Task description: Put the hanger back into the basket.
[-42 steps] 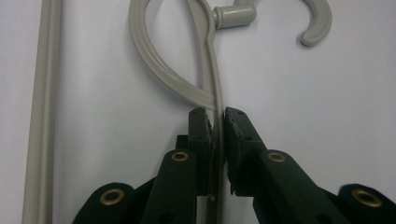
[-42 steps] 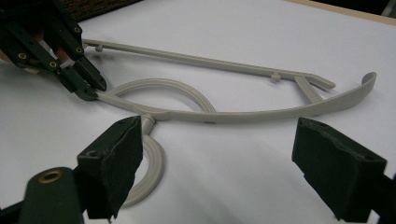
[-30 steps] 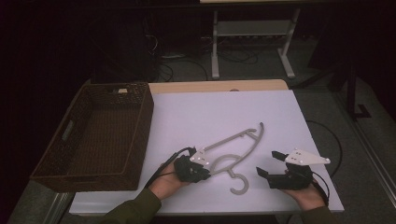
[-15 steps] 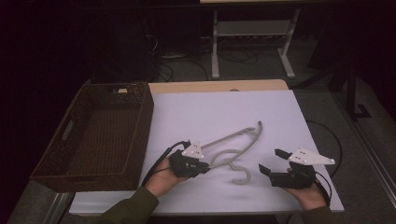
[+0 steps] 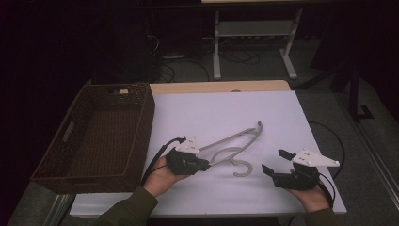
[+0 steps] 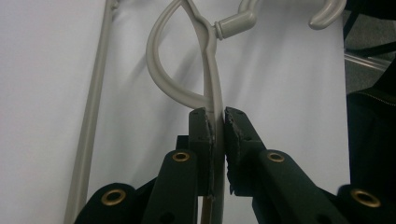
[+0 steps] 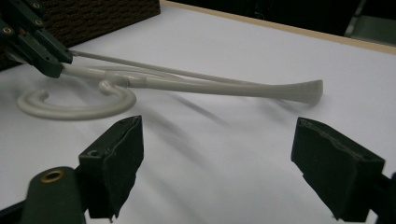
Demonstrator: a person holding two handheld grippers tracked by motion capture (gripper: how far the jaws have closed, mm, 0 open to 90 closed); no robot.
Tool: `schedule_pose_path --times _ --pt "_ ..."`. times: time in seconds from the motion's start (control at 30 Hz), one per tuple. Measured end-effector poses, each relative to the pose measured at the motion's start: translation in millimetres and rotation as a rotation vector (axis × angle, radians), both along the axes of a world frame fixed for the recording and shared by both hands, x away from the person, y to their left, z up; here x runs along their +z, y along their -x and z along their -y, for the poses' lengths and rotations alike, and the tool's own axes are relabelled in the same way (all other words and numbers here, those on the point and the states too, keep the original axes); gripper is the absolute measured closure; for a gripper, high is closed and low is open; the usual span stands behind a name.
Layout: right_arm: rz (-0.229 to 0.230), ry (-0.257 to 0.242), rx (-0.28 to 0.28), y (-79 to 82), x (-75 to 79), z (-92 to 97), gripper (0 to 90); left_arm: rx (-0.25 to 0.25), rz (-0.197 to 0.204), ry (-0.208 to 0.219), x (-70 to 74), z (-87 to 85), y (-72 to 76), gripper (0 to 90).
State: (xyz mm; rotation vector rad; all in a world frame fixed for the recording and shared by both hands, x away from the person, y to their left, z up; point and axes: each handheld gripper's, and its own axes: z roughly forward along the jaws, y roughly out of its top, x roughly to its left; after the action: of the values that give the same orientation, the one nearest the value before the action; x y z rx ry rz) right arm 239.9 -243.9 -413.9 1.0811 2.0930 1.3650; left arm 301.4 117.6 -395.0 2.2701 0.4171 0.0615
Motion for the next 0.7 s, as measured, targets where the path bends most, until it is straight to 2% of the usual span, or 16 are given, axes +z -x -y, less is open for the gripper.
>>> schedule_pose_path --times 0.4,0.7 --pt "0.004 0.0 -0.005 0.3 0.5 0.2 16.1 0.029 0.006 0.036 13.3 -10.9 -5.0 82.4" --pt "0.011 0.0 -0.009 0.5 1.0 0.8 16.3 0.053 0.009 0.078 22.3 -17.8 -6.6 82.5"
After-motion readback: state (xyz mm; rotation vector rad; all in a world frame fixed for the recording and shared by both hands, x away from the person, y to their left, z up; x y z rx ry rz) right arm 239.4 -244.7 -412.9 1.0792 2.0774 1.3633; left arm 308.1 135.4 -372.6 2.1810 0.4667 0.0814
